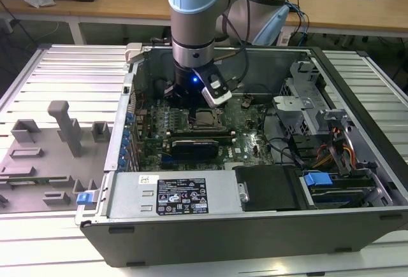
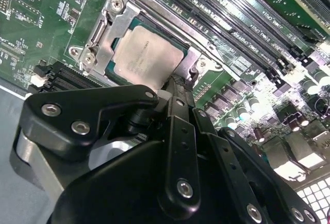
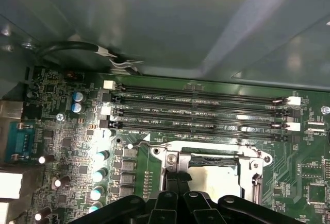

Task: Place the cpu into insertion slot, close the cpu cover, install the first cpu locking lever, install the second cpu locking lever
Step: 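Close the cpu cover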

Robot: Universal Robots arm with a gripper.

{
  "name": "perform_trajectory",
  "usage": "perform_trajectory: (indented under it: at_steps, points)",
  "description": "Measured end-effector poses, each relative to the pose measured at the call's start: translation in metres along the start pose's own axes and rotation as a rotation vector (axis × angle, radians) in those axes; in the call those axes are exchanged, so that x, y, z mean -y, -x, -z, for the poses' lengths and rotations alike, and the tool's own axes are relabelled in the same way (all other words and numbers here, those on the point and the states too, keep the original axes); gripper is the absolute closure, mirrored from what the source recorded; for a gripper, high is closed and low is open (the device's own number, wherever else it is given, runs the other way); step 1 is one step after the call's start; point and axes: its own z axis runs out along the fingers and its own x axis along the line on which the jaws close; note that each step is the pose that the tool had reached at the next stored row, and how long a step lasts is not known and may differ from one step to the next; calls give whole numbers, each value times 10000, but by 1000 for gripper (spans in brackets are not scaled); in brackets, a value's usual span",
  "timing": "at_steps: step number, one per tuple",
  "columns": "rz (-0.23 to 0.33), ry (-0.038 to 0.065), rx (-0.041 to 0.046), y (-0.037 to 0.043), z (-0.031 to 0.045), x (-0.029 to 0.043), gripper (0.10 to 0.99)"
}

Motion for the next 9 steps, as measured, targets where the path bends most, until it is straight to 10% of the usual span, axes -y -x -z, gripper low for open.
perform_trajectory:
  at_steps: [9]
  points:
    - [-2,1,1,46,-5,4,980]
